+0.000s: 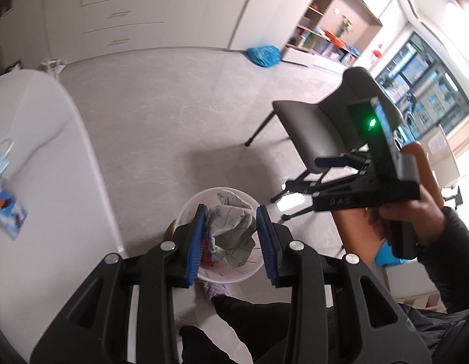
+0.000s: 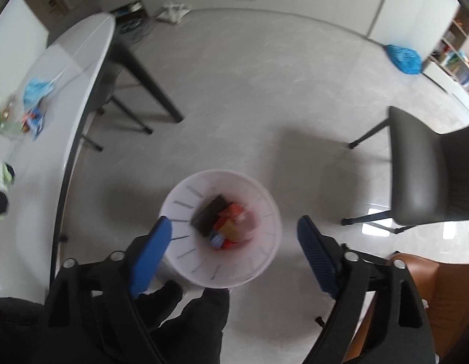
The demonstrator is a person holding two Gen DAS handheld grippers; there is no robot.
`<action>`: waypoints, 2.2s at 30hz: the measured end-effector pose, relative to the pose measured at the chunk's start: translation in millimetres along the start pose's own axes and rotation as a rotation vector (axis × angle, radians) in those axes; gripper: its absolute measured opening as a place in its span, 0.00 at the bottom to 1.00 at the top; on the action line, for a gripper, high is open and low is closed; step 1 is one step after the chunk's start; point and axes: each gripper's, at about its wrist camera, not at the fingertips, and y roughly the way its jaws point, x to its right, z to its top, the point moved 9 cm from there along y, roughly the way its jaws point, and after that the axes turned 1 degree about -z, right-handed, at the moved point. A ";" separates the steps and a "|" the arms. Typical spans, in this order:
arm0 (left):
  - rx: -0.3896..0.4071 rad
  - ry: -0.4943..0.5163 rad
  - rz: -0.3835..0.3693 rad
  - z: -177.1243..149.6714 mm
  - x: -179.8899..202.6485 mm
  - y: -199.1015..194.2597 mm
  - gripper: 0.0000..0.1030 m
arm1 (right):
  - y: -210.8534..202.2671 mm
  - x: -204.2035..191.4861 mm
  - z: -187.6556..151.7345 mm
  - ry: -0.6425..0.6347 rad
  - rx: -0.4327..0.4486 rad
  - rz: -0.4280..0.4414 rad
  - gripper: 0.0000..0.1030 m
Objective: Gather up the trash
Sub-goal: 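Drop the white paper into the wastebasket with the left tool while the right drops the cloth, then bring both open tools back over the table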
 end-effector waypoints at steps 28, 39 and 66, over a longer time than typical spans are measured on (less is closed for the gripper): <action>0.050 -0.114 0.154 4.7 -13.7 -30.6 0.93 | -32.2 -19.0 22.4 -0.038 0.097 0.063 0.93; 0.157 -0.324 0.336 -34.5 -101.3 -109.5 0.93 | -31.0 -137.8 46.9 -0.201 0.111 0.188 0.94; 0.223 -0.676 0.553 -123.1 -261.4 -184.8 0.93 | 35.6 -404.5 106.3 -0.555 0.113 0.244 0.96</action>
